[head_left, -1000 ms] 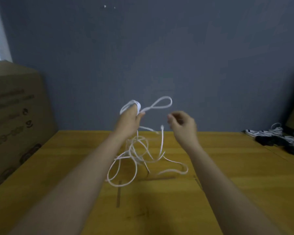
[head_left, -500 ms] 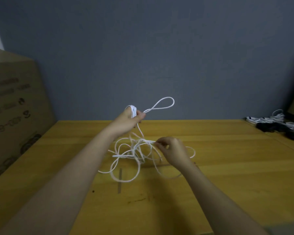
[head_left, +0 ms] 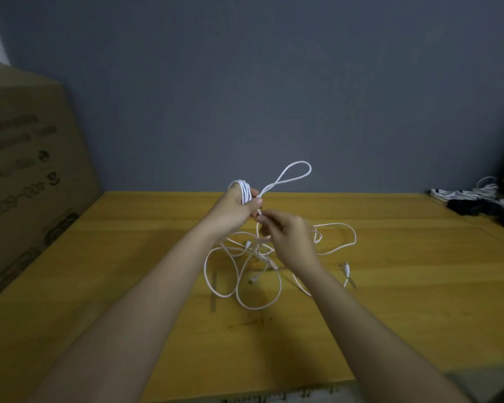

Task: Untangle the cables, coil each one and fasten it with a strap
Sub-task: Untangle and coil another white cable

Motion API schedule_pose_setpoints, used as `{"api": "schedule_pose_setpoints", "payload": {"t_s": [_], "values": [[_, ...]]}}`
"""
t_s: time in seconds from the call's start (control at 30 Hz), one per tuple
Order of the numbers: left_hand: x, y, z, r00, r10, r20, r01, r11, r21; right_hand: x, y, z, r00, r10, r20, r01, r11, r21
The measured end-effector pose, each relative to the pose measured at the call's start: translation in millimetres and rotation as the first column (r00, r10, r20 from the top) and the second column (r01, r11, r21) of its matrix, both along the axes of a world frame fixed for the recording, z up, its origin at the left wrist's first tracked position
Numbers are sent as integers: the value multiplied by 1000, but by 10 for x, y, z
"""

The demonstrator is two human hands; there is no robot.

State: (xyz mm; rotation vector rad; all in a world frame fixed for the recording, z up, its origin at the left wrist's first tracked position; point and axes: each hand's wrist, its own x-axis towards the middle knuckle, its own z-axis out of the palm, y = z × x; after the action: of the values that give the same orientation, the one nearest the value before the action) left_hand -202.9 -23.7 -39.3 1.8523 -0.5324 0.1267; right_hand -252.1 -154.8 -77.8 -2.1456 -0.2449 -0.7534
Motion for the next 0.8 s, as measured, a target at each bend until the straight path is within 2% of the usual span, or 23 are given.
{"api": "schedule_pose_setpoints", "payload": {"t_s": [0.1, 0.2, 0.3, 0.37, 0.47, 0.53, 0.6, 0.67, 0.7, 0.77, 0.8], "values": [[20, 103, -23, 998, 10, 59, -15, 996, 85, 67, -224, -44, 987, -157, 25, 155, 984, 84], [82, 250, -119, 978, 87, 189, -134, 959, 251, 199, -467, -104, 956, -290, -48, 294, 938, 183], [96, 467, -189, 968, 131, 214, -203, 911, 360, 258, -757, -221, 886, -446, -127, 461, 877, 134], [67, 625, -224, 988, 107, 114, -146, 898, 416, 231, -944, -310, 841, -520, -151, 525, 851, -8], [-2, 684, -275, 997, 69, 28, -75, 899, 431, 177, -977, -355, 839, -532, -119, 469, 815, -340], [-27, 612, -274, 996, 71, 52, -86, 912, 400, 157, -835, -266, 891, -446, -83, 395, 852, -342], [-50, 503, -238, 995, 60, 82, -86, 924, 373, 133, -614, -89, 943, -332, 8, 322, 908, -268], [-83, 374, -193, 993, 28, 111, -66, 932, 356, 63, -389, 98, 975, -196, 100, 217, 935, -281], [-113, 308, -167, 992, 13, 129, -58, 934, 353, 23, -289, 164, 988, -124, 93, 148, 934, -325], [-144, 190, -132, 987, 13, 158, -65, 944, 324, -54, -145, 230, 996, -39, -85, 2, 915, -404], [-155, 150, -120, 986, 29, 161, -76, 954, 291, -84, -108, 217, 985, -16, -173, -53, 921, -387]]}}
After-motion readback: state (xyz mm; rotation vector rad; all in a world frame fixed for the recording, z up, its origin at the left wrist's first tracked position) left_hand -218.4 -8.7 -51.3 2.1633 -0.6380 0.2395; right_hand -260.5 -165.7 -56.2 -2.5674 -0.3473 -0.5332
